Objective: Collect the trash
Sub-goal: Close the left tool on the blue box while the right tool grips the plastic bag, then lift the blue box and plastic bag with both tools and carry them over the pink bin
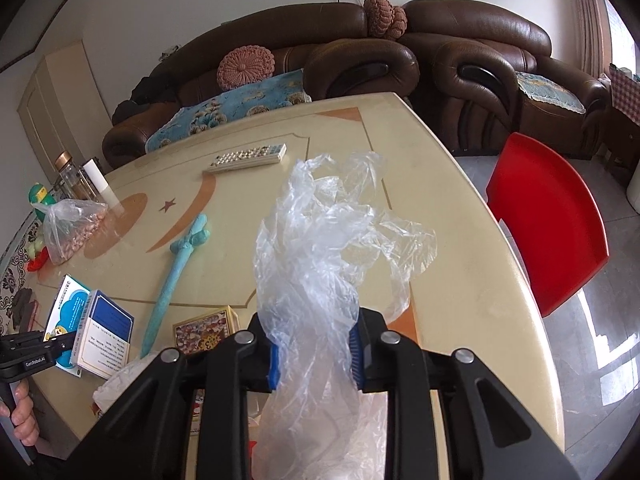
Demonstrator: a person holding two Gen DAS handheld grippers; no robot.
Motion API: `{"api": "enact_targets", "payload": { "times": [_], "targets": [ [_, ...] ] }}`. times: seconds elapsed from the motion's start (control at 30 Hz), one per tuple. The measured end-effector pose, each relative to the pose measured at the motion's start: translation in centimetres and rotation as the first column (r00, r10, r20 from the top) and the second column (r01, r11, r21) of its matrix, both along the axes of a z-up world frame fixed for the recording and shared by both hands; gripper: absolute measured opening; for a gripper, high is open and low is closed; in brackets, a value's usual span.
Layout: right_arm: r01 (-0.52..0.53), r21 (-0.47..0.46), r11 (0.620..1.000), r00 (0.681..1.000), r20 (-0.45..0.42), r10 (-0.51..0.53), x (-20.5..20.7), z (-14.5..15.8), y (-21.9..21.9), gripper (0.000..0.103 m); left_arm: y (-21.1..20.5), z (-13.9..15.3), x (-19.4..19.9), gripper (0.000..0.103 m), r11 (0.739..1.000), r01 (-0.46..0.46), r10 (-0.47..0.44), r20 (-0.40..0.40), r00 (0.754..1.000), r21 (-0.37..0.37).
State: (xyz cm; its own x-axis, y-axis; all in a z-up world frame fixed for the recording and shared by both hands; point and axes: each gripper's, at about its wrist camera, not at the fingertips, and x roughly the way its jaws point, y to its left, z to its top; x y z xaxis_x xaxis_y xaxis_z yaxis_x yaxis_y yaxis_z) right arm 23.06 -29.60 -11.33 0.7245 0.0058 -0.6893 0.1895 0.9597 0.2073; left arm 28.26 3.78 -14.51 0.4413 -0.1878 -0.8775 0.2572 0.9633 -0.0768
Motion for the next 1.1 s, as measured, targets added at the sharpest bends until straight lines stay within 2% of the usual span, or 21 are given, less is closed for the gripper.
{"api": "enact_targets", "payload": {
  "times": [0.4, 0.63, 0.73, 0.9, 1.1],
  "targets": [
    [-0.06, -0.046, 0.997, 0.992, 0.109, 0.065, -3.3, 5.0, 3.0, 0.025, -0.2, 4.8, -3.4, 0.022, 1.0, 0.01, -0.012, 0.144, 0.989, 0.017],
    [-0.096, -0.098, 0.991, 0.974, 0.198, 0.114, -8.1, 9.5, 6.9, 0.025, 0.0, 8.6, -8.2, 0.022, 0.999, 0.044, -0.041, 0.209, 0.977, -0.01],
    [-0.115, -0.086, 0.99, 0.965, 0.228, 0.132, -11.2, 11.1, 8.7, 0.025, 0.3, 9.6, -11.1, 0.022, 0.998, 0.055, -0.051, 0.22, 0.974, -0.013],
    [-0.155, -0.091, 0.984, 0.958, 0.23, 0.172, -15.3, 12.2, 11.4, 0.025, 0.9, 10.9, -15.4, 0.022, 0.996, 0.083, -0.074, 0.237, 0.969, -0.029],
    [-0.219, -0.088, 0.972, 0.951, 0.203, 0.233, -19.9, 11.9, 14.8, 0.025, 1.1, 11.4, -19.3, 0.022, 0.994, 0.107, -0.1, 0.252, 0.963, -0.018]
  ]
}}
